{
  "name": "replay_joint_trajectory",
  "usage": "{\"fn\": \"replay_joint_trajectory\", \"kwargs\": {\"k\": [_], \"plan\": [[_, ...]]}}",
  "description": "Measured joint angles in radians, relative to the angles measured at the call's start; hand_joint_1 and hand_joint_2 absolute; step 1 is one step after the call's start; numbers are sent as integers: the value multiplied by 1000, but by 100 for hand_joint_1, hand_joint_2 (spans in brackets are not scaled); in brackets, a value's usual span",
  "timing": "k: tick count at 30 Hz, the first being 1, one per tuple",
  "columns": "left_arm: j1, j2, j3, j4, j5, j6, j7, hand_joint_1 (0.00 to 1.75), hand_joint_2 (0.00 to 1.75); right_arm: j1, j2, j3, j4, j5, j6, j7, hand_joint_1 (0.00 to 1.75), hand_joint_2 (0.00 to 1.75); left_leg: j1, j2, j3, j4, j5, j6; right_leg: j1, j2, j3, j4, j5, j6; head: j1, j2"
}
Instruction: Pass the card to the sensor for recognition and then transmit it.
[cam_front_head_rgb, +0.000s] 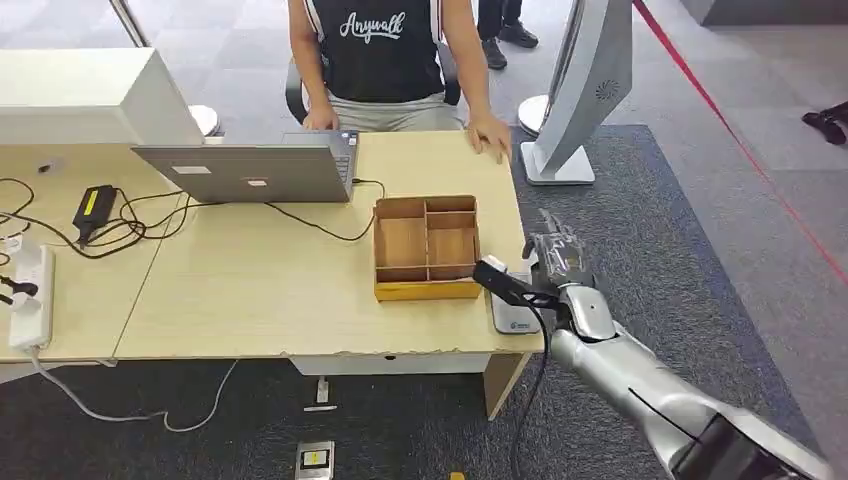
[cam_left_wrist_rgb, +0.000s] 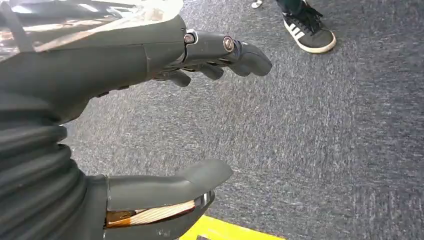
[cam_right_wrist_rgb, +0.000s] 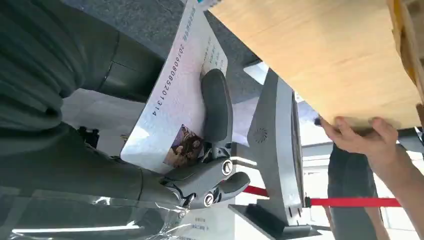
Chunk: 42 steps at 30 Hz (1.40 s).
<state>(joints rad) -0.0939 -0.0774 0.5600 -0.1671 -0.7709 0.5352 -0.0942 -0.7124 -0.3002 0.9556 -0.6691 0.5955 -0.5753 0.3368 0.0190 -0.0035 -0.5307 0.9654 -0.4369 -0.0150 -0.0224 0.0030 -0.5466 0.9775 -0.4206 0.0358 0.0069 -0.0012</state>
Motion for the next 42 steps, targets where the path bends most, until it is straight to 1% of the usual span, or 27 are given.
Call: {"fn": "replay_joint_trajectory", "kwargs": {"k": [3,7,9,12,19,22,25,29,34,38,42], "plan": [[0,0,3,0,-10,-1,-3,0,175,-15,-11,-8,-36,21,-19,23,175,175,0,0,0,0,0,0,0,0,0,0,0,0,0,0],[0,0,3,0,-27,-3,-8,0,175,-68,-40,-25,-123,83,-5,90,175,175,0,0,0,0,1,0,0,0,-1,0,1,0,0,0],[0,0,3,1,-37,-5,-8,0,175,-96,-54,-38,-179,117,22,113,175,175,0,0,0,0,1,0,0,0,-1,0,1,0,0,0],[0,0,3,1,-51,-11,-8,0,175,-130,-64,-49,-245,155,62,129,175,175,0,0,0,0,1,0,0,0,-1,0,1,0,0,0],[0,0,3,2,-85,-22,-8,0,175,-179,-56,-42,-331,195,150,130,175,175,0,0,-1,0,1,0,0,0,-1,0,1,0,0,0],[-1,0,3,2,-95,-24,-11,0,175,-198,-39,-33,-336,196,182,123,175,175,0,0,-1,0,1,0,0,0,-1,0,1,0,0,0],[-1,0,3,2,-105,-26,-15,0,175,-219,-14,-19,-333,200,213,101,175,175,0,0,-1,0,1,0,0,0,-1,0,1,0,0,0],[-1,0,3,2,-114,-32,-21,0,175,-249,21,2,-314,206,234,87,175,175,0,0,-1,0,1,0,0,0,-1,0,1,0,0,0],[-8,0,3,2,-127,-40,-13,0,175,-279,65,29,-267,207,234,63,175,175,0,0,-1,0,1,0,0,0,-1,1,1,0,0,0],[-8,0,3,2,-127,-40,-11,0,175,-308,114,50,-197,206,230,42,175,175,0,0,-1,0,1,0,0,0,-2,1,1,0,0,0],[-7,0,3,2,-126,-39,-11,0,175,-336,161,68,-127,209,227,39,175,175,0,0,-2,0,1,0,0,0,-2,1,1,0,0,0]]}}
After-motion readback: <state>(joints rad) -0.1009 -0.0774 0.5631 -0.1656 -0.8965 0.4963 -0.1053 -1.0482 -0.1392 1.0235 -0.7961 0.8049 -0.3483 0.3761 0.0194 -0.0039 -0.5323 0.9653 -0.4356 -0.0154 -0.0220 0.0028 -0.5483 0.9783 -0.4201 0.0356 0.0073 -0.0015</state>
